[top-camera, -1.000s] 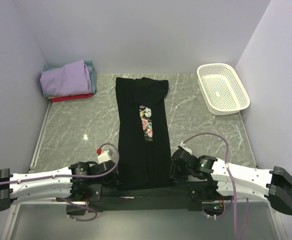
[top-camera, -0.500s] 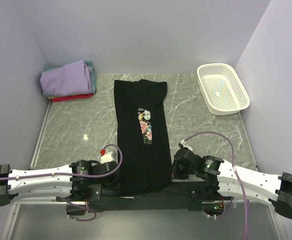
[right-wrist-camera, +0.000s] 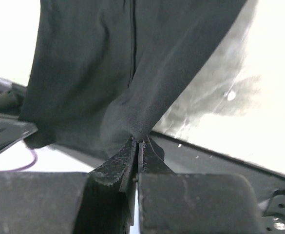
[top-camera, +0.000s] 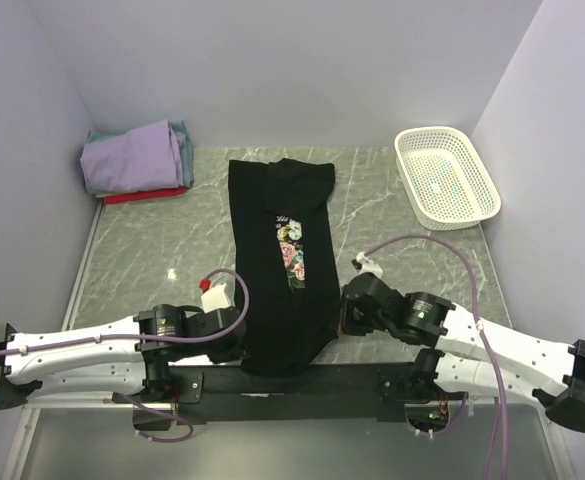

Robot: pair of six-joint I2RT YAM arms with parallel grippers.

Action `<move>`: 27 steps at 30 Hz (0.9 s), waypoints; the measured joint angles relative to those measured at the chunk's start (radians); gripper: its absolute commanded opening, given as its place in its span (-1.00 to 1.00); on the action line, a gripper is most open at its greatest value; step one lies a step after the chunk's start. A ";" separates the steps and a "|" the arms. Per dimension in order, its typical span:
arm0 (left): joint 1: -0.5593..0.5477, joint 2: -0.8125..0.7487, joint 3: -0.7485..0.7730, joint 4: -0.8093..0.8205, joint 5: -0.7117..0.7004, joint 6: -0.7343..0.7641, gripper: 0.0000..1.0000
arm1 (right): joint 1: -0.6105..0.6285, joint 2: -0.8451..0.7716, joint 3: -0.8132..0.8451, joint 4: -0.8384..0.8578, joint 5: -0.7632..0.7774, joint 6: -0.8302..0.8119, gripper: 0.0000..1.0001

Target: Fold and stack the t-shirts

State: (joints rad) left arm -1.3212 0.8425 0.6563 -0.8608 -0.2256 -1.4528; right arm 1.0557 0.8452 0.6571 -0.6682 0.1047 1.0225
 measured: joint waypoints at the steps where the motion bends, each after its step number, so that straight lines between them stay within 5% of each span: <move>1: 0.005 0.005 0.015 -0.006 -0.015 0.001 -0.99 | -0.002 0.021 0.024 -0.008 0.016 -0.017 -1.00; 9: 0.166 0.098 0.087 0.010 -0.100 0.109 -0.98 | -0.132 0.190 0.134 0.003 0.076 -0.184 -1.00; 17: 0.473 0.232 0.134 0.128 -0.108 0.333 -0.98 | -0.336 0.372 0.247 0.063 0.029 -0.371 -1.00; 27: 0.720 0.575 0.291 0.319 0.000 0.571 -0.98 | -0.467 0.686 0.428 0.141 -0.077 -0.525 -1.00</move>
State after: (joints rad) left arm -0.6010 1.4174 0.9474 -0.5419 -0.2253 -0.8822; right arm 0.5892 1.5314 1.0847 -0.5270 0.0273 0.4980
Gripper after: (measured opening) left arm 0.026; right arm 0.018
